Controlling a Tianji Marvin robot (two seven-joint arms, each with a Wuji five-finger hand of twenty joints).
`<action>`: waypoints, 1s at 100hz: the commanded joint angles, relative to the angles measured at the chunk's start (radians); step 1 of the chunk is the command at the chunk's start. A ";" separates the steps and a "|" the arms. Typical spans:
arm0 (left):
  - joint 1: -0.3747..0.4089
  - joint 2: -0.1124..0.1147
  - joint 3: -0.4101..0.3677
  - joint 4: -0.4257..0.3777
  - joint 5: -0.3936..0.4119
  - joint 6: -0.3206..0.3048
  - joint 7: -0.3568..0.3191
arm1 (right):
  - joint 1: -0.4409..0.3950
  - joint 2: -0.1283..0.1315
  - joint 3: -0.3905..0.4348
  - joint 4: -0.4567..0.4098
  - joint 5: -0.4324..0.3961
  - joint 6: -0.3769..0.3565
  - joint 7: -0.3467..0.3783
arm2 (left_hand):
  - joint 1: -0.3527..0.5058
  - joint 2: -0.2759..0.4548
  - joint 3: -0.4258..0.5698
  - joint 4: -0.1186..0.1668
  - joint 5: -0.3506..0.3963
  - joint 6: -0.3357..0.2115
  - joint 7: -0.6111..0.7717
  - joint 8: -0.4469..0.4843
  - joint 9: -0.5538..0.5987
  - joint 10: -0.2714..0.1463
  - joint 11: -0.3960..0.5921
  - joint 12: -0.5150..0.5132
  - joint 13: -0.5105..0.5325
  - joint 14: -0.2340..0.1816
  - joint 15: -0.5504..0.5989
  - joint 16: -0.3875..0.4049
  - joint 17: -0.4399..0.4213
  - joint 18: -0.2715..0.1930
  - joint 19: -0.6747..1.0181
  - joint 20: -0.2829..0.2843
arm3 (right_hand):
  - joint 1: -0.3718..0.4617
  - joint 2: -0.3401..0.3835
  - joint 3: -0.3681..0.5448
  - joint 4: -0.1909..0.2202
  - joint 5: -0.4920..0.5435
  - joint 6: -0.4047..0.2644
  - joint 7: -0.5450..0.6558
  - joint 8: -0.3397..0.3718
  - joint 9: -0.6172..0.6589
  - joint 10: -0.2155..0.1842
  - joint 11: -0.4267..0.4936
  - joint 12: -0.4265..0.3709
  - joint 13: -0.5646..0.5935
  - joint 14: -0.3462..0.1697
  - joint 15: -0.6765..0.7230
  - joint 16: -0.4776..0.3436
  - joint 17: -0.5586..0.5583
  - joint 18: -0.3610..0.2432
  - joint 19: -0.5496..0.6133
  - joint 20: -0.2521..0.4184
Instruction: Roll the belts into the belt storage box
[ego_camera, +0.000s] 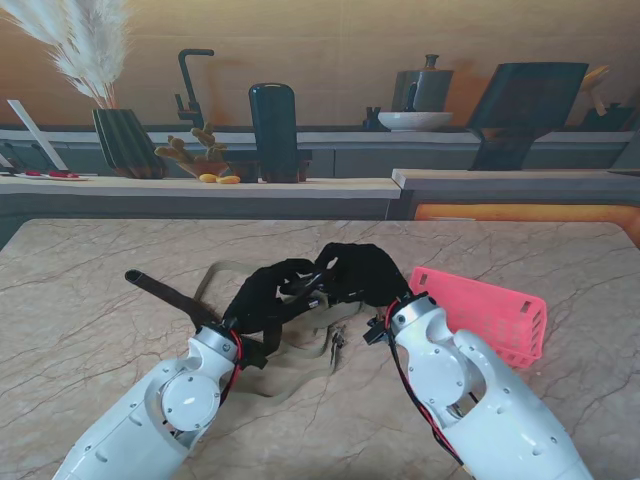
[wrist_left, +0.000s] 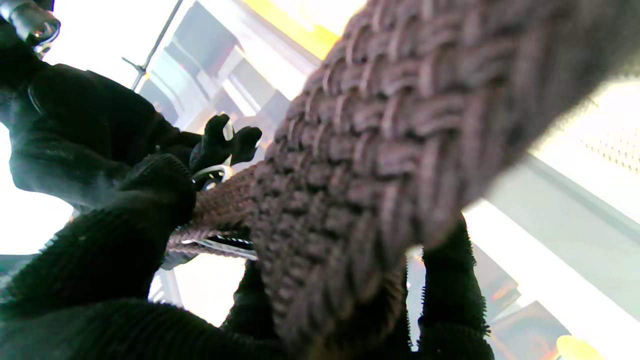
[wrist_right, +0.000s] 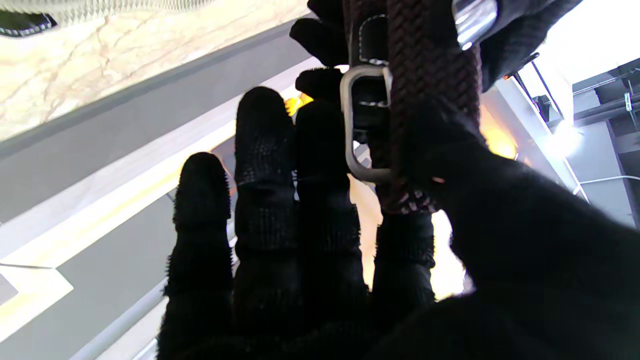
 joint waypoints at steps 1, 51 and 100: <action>0.014 -0.001 -0.002 -0.013 -0.014 0.000 -0.006 | -0.008 0.014 0.015 -0.028 0.021 0.003 0.020 | -0.043 0.029 -0.030 0.001 -0.027 -0.034 -0.034 -0.010 -0.024 0.005 -0.029 -0.017 -0.031 -0.015 -0.023 -0.021 -0.013 -0.007 -0.019 0.019 | 0.033 0.019 0.102 0.047 0.115 -0.041 0.100 0.038 0.044 0.010 -0.014 -0.014 0.034 -0.010 -0.004 -0.011 -0.002 0.011 0.036 -0.012; 0.089 -0.020 -0.053 -0.117 -0.431 0.073 -0.149 | -0.061 0.056 0.114 -0.102 -0.010 -0.068 0.166 | 0.113 0.206 -0.295 0.032 0.068 -0.061 -0.085 -0.003 0.086 -0.006 -0.080 -0.064 -0.018 -0.032 -0.095 -0.079 -0.019 -0.001 -0.089 0.005 | 0.028 0.013 0.107 0.059 0.126 -0.058 0.089 0.055 0.046 0.003 -0.019 -0.009 0.025 -0.014 -0.005 -0.004 -0.024 0.030 0.025 -0.014; 0.097 -0.002 -0.103 -0.134 -0.221 0.202 -0.112 | -0.092 0.056 0.189 -0.126 -0.139 -0.082 0.088 | 0.125 0.159 -0.394 0.048 0.054 0.019 -0.142 -0.012 -0.011 0.071 -0.112 -0.069 -0.108 0.035 -0.111 -0.081 -0.081 0.034 -0.111 0.013 | 0.037 0.018 0.095 0.058 0.124 -0.067 0.082 0.076 0.043 0.002 -0.026 0.009 0.019 -0.013 -0.006 0.005 -0.031 0.038 0.010 -0.013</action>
